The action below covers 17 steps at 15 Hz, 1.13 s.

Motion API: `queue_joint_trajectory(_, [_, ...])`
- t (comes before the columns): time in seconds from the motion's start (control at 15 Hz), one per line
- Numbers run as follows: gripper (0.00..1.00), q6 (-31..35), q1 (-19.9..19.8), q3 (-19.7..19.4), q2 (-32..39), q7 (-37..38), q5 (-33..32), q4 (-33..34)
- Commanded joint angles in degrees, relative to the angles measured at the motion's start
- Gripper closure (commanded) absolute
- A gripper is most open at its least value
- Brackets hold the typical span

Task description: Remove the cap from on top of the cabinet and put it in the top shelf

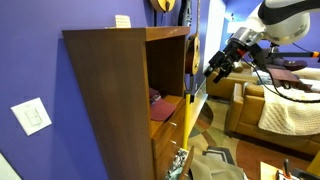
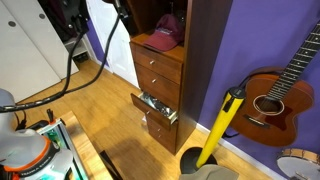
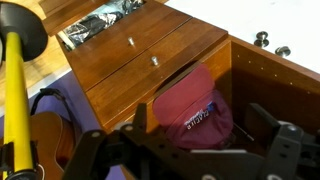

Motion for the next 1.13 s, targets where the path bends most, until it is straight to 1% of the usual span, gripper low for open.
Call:
queue_joint_trajectory(0.0, [0.00, -6.21, 0.76, -1.69, -3.17, -2.11, -7.42, 3.34])
queue_joint_trajectory(0.27, [0.00, -11.20, 1.96, -2.27, -4.25, -5.62, -12.89, 8.76])
queue_joint_trajectory(0.47, [0.00, -14.07, 3.29, -2.54, -4.03, -8.51, -15.52, 12.86])
queue_joint_trajectory(0.6, [0.00, -14.68, 3.78, -2.31, -3.86, -10.00, -17.48, 14.95])
queue_joint_trajectory(0.73, [0.00, -13.92, 4.29, -2.26, -3.65, -10.76, -18.88, 16.60])
queue_joint_trajectory(0.8, [0.00, -13.33, 4.89, -2.58, -3.59, -10.90, -18.34, 17.02])
queue_joint_trajectory(0.87, [0.00, -12.65, 4.66, -2.39, -4.24, -9.40, -17.70, 15.58])
queue_joint_trajectory(1.07, [0.00, -12.67, 5.13, -2.48, -4.05, -9.72, -17.72, 16.60])
